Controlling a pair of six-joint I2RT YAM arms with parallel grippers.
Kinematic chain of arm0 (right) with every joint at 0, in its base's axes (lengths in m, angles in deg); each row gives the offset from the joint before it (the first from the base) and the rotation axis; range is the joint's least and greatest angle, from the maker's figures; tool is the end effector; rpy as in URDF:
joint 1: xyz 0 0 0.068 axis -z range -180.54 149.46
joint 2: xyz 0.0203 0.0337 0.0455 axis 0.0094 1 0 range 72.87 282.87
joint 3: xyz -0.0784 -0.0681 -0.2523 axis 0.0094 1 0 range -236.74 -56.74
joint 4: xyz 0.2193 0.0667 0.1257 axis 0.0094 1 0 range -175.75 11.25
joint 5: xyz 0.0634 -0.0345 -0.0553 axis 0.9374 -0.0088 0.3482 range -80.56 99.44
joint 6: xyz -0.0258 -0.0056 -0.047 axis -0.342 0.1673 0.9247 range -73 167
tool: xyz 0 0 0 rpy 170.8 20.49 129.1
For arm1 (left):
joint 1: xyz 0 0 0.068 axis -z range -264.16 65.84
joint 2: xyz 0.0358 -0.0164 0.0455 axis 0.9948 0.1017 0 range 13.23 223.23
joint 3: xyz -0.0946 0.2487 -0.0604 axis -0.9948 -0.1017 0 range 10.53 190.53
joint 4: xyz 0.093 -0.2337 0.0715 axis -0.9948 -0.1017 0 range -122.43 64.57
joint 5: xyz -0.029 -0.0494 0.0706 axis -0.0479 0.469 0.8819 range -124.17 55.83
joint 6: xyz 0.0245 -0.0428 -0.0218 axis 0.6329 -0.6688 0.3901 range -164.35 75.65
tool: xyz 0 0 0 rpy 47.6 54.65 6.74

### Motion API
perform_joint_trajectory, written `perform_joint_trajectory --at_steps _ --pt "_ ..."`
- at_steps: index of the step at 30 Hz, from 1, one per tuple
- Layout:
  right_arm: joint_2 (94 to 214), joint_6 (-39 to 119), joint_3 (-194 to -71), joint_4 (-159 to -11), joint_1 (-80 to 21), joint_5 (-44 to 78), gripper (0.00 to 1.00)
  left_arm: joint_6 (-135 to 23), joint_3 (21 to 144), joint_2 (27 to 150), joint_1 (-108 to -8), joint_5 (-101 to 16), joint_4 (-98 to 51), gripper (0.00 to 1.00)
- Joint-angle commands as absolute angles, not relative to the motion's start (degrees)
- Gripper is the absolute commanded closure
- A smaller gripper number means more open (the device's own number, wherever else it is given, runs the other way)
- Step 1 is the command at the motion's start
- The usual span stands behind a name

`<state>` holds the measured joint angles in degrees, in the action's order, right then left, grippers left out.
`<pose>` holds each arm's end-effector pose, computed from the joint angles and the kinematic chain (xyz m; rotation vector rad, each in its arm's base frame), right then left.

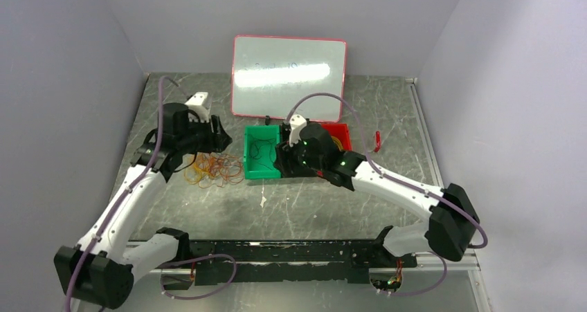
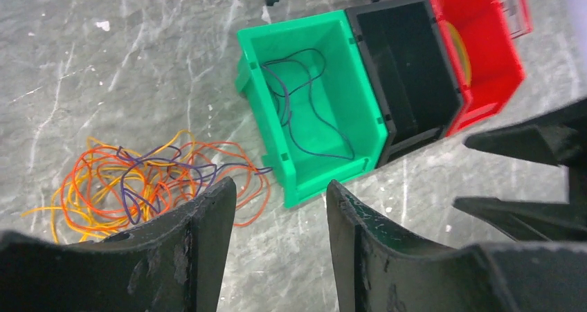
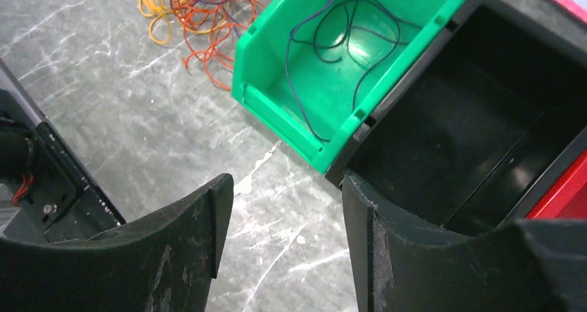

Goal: Untangle the cables

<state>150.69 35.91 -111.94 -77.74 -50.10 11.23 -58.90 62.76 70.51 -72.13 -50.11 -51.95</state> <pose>0.1989 0.2349 0.2769 -0.7355 2.0487 0.6557 0.2121 -0.0552 0.3172 0.1209 2.1474 -0.5679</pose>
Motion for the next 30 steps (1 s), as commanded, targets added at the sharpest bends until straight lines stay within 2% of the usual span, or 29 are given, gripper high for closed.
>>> perform_joint_trajectory --at_steps 1,11,16,30 --pt "145.63 32.41 -107.76 -78.21 -50.15 12.04 0.38 -57.93 65.35 74.52 -67.14 -36.21 -56.63 0.44" --pt "137.15 32.57 -98.72 -80.11 -50.10 12.56 0.39 -55.30 65.15 83.72 -61.78 -28.75 -56.94 0.41" --pt "137.97 32.77 -98.62 -79.27 -50.12 13.27 0.39 -54.86 65.72 86.03 -61.75 -25.20 -57.19 0.42" --pt "141.19 33.20 -99.52 -80.83 -50.15 14.78 0.40 -52.68 63.09 88.74 -61.74 -25.49 -54.85 0.45"
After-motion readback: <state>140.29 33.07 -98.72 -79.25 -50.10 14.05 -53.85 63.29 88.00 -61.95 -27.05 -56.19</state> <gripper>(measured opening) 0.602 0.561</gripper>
